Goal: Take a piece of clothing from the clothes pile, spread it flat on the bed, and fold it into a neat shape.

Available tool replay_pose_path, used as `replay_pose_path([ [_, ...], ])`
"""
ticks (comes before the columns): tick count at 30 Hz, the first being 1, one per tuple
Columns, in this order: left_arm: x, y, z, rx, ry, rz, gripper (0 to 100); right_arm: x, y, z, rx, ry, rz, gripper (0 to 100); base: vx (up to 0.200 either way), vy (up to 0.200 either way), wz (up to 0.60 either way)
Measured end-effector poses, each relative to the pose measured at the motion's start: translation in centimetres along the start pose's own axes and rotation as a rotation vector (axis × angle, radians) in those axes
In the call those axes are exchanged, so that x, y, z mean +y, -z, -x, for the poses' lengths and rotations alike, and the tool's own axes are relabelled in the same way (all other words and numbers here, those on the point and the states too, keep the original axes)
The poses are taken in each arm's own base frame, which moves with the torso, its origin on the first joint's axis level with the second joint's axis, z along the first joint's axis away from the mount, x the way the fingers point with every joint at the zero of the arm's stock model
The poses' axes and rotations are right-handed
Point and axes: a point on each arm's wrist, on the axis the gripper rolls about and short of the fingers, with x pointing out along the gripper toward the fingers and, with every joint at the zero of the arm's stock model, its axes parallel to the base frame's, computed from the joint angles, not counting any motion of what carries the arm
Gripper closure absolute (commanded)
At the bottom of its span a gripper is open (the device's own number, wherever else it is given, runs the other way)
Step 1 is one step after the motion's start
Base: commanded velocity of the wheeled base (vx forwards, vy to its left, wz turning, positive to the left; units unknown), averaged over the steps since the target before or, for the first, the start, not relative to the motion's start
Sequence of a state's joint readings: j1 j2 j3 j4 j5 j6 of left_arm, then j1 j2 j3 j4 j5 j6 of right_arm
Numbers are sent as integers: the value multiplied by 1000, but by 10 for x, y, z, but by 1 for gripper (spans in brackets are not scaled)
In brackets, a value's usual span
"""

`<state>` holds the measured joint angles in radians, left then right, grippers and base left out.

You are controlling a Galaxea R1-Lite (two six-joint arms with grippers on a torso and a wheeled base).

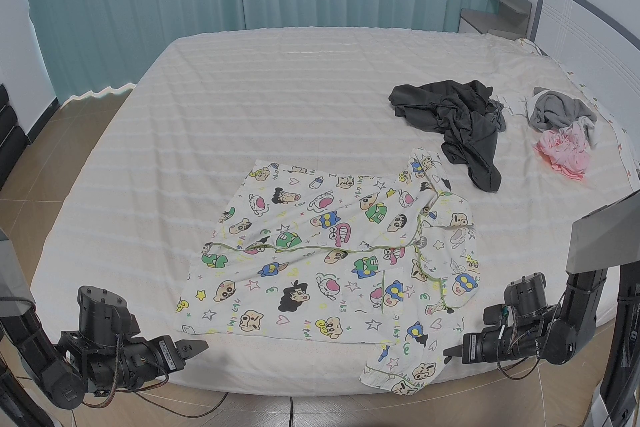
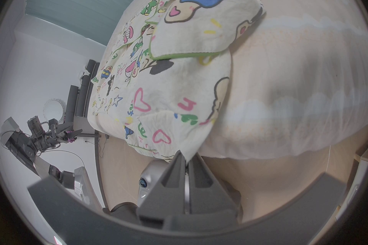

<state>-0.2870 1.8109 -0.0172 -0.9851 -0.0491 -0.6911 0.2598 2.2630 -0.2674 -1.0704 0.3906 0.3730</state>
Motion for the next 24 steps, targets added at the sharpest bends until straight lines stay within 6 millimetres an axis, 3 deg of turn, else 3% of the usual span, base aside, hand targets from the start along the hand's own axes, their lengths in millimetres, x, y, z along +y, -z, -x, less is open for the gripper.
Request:
replay_pose_path([
  [12,0,0,0,0,-1,0,0,1,10,28,6,-25,-19,100,0,0,0],
  [24,0,0,0,0,-2,0,0,-16,16,52,-18,11,-22,100,0,0,0],
])
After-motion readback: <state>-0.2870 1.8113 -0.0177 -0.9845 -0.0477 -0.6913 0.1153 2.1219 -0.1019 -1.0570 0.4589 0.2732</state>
